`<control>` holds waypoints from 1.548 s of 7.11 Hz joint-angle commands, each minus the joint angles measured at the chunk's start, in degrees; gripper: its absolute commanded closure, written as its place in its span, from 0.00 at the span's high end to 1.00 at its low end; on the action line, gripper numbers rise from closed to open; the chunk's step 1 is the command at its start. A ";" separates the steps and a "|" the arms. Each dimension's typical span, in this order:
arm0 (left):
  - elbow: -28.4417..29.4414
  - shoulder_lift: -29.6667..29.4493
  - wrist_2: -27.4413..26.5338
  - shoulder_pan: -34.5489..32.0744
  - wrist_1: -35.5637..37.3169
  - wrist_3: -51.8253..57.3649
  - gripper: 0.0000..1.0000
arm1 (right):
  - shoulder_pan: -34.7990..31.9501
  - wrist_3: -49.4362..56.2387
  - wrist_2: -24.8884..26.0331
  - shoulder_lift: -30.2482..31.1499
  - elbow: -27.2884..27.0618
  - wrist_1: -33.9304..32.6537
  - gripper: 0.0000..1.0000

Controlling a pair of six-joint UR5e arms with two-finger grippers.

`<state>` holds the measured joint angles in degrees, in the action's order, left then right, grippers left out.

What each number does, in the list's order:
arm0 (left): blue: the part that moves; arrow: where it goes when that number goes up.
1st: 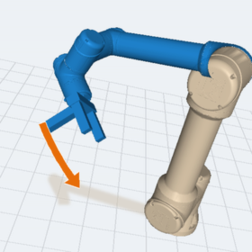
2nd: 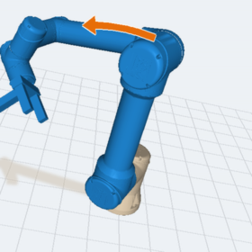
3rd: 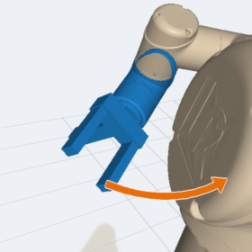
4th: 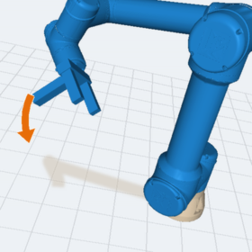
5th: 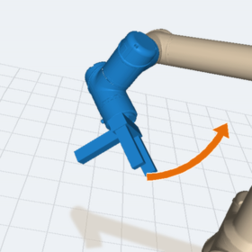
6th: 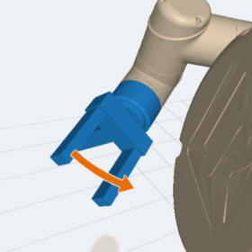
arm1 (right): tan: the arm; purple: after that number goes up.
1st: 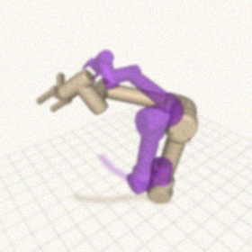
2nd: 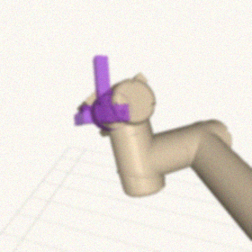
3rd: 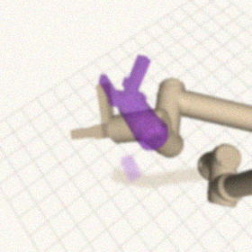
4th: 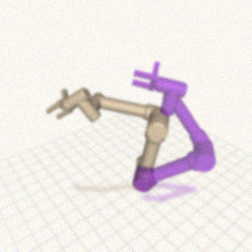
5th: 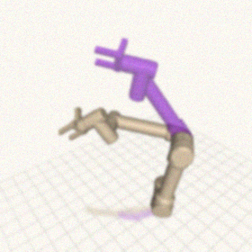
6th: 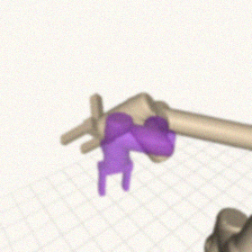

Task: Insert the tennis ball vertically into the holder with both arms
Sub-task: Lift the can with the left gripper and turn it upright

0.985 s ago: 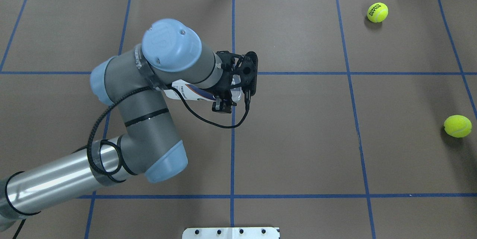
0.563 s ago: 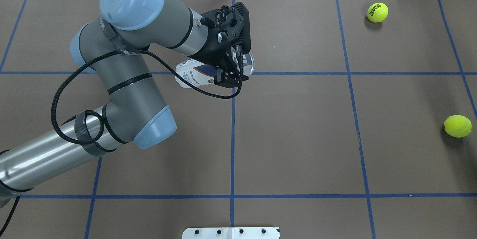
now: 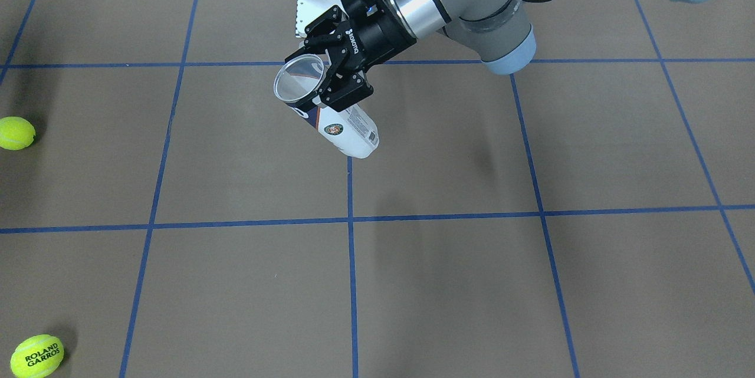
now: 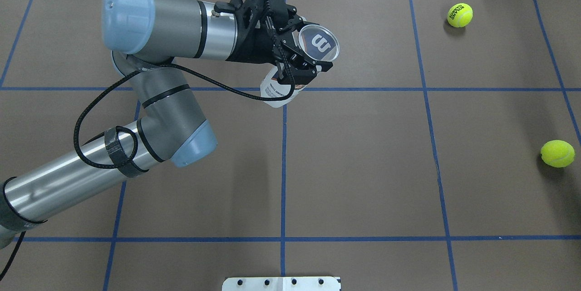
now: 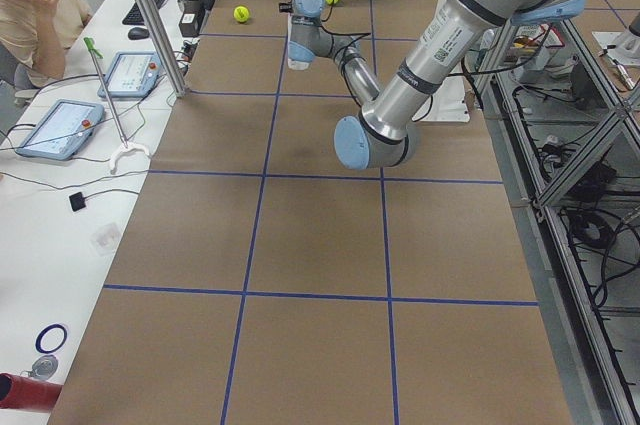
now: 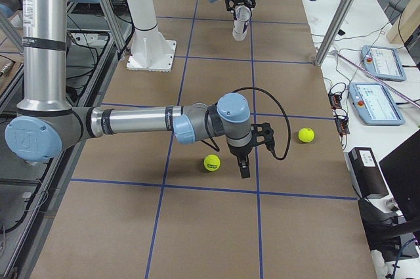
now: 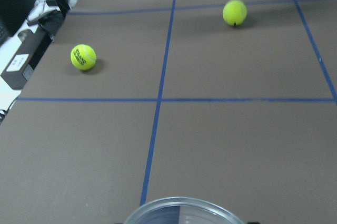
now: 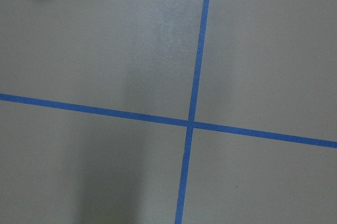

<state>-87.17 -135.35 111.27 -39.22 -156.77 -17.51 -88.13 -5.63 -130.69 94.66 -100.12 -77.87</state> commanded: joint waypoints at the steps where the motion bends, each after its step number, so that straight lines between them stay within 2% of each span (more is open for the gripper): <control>1: 3.14 0.44 -11.28 0.19 -13.52 -9.35 0.82 | 0.06 0.00 0.00 0.00 -0.17 0.00 1.00; 3: 8.04 1.76 -22.53 0.98 -23.19 -9.91 0.84 | -0.02 0.00 -0.17 -0.61 0.18 -0.09 1.00; 6: 17.80 1.67 -35.38 5.36 -36.02 -10.26 0.84 | 0.06 -1.04 -1.23 -1.14 -0.25 -0.09 1.00; 7: 21.31 1.67 -36.72 6.68 -40.59 -10.26 0.84 | -0.02 -1.49 -2.45 -1.23 -0.43 -0.17 1.00; 9: 27.38 2.11 -36.91 8.36 -45.19 -9.47 0.84 | 0.06 -6.99 -4.91 -2.55 -0.52 -0.18 1.00; 11: 29.08 2.37 -36.74 8.54 -46.53 -8.95 0.84 | 3.03 -12.19 -4.49 -3.08 -1.65 -0.09 1.00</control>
<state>-59.22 -133.12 74.44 -30.89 -202.50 -26.92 -87.05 -14.56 -135.40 91.83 -101.15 -78.01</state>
